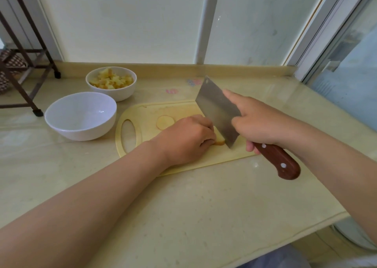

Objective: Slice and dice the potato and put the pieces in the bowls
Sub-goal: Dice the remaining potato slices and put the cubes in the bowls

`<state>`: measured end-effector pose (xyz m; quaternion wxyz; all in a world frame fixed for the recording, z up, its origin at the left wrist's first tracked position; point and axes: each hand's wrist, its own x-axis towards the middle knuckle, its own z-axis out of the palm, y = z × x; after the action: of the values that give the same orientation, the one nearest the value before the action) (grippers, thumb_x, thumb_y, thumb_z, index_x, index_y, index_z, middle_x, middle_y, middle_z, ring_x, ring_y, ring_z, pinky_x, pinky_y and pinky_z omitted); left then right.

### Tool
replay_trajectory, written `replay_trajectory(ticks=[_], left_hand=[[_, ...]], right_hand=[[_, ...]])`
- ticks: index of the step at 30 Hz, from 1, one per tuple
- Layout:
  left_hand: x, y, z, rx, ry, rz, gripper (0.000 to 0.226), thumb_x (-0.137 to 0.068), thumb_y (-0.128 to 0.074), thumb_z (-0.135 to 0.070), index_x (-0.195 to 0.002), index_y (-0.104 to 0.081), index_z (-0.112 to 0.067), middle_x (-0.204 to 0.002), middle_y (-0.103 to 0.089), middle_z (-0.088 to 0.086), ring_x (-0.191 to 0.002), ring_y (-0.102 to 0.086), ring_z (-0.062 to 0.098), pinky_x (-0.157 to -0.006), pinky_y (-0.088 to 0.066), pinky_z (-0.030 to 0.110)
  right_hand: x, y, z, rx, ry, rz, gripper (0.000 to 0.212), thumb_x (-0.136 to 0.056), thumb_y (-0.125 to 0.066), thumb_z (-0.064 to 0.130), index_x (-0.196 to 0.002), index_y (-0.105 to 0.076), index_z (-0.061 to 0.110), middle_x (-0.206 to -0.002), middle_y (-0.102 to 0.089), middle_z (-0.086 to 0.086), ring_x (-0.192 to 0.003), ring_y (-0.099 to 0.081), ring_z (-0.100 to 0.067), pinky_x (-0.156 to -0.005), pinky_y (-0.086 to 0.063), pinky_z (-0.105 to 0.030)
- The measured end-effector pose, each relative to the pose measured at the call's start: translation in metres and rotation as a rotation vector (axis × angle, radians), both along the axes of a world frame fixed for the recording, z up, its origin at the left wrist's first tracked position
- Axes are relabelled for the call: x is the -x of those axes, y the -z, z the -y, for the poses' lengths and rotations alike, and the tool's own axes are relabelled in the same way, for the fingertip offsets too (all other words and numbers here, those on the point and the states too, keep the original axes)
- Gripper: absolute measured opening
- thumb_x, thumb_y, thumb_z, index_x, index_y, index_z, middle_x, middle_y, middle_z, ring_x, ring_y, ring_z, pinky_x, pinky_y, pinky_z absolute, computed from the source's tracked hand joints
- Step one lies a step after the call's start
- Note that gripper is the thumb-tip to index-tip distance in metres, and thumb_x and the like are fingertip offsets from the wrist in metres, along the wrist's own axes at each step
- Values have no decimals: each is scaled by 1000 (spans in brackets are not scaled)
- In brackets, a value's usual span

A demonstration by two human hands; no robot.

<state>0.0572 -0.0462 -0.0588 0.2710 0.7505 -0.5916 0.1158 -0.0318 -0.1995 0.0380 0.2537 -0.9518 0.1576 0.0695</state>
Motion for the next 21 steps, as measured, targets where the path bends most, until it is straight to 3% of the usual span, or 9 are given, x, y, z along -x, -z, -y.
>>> replay_trajectory(ticks=[9,16,19,21], left_hand=[[-4,3,0,-17,-5,-17,20,-88,-55,-16,-80,-73,-10,-85,-65,2,-78,-56,22,-66,-50,37],[-5,3,1,-13,3,0,21,-87,-55,-16,-78,-72,-10,-83,-64,3,-77,-58,24,-66,-50,37],[-5,3,1,-5,8,1,20,-86,-54,-15,-79,-72,-10,-83,-64,3,-77,-58,24,-66,-50,37],[-5,2,1,1,13,5,20,-86,-54,-15,-77,-72,-9,-82,-64,3,-76,-58,24,-65,-50,37]], right_hand=[[24,-8,0,-17,12,42,81,-102,-37,6,-161,-8,54,-70,-60,-9,-35,-60,-13,-39,-46,-25],[27,-5,-2,0,2,19,80,-104,-37,9,-161,-6,56,-64,-63,-11,-37,-61,-14,-39,-47,-25],[33,-6,-2,9,-5,0,79,-105,-37,11,-161,-3,56,-71,-69,-12,-40,-64,-18,-38,-45,-23],[32,-4,-6,21,-9,-21,80,-104,-37,11,-160,0,56,-59,-69,-9,-40,-64,-19,-38,-45,-23]])
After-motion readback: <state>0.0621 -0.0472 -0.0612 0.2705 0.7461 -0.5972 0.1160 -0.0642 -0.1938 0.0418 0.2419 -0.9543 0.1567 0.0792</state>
